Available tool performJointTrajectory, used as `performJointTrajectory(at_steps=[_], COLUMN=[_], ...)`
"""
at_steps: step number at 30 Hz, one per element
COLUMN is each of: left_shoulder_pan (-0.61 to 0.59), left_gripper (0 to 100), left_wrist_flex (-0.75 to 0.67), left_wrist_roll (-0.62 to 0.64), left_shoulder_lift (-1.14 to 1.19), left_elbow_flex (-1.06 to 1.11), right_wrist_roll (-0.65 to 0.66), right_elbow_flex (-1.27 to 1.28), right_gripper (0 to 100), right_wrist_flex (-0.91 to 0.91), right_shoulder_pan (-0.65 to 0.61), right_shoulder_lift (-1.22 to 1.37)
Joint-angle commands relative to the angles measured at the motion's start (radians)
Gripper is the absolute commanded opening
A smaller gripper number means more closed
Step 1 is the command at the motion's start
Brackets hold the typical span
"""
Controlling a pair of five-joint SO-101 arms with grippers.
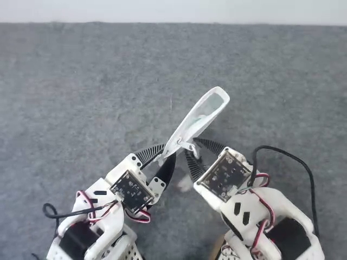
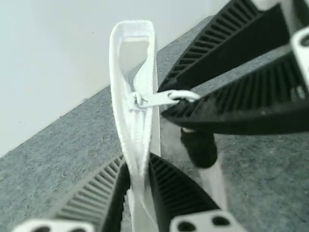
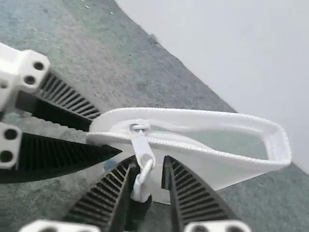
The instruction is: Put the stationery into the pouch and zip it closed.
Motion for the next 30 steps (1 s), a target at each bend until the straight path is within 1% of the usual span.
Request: performJointTrajectory(at_steps=[1,3,9,14,17,24,30], left_shoulder_pan=[-0.012,-0.012,-0.012,-0.012,-0.012,-0.012,-0.012], left_gripper=[1,1,1,1,1,1,1], left_wrist_flex=[-0.006,-0.006,-0.006,-0.006,-0.006,-0.006,-0.006], left_wrist_roll=[-0.008,-0.008,-0.008,-0.008,-0.008,-0.008,-0.008], left_shoulder_lift=[-0.015,-0.015,-0.015,-0.015,-0.015,-0.015,-0.015], left_elbow_flex=[-0.007,-0.007,-0.007,-0.007,-0.007,-0.005,-0.005], right_wrist_roll=[0.034,0.041,0.038,-0.092,-0.130,-0.138,-0.149], right_elbow_flex=[-0.032,-0.034,-0.041,-0.044,-0.044,-0.044,-0.095], right_gripper=[4.3,0.2,0.6,0.6,0.6,0.6,0.6], right_wrist_flex=[-0.008,-0.033,-0.053,-0.122,-0.153,-0.213,-0.183], right_shoulder_pan=[0.025,0.027,0.030,0.102,0.125,0.131,0.125], right_shoulder_lift=[0.019,0.016,0.007,0.007,0.007,0.005,0.005])
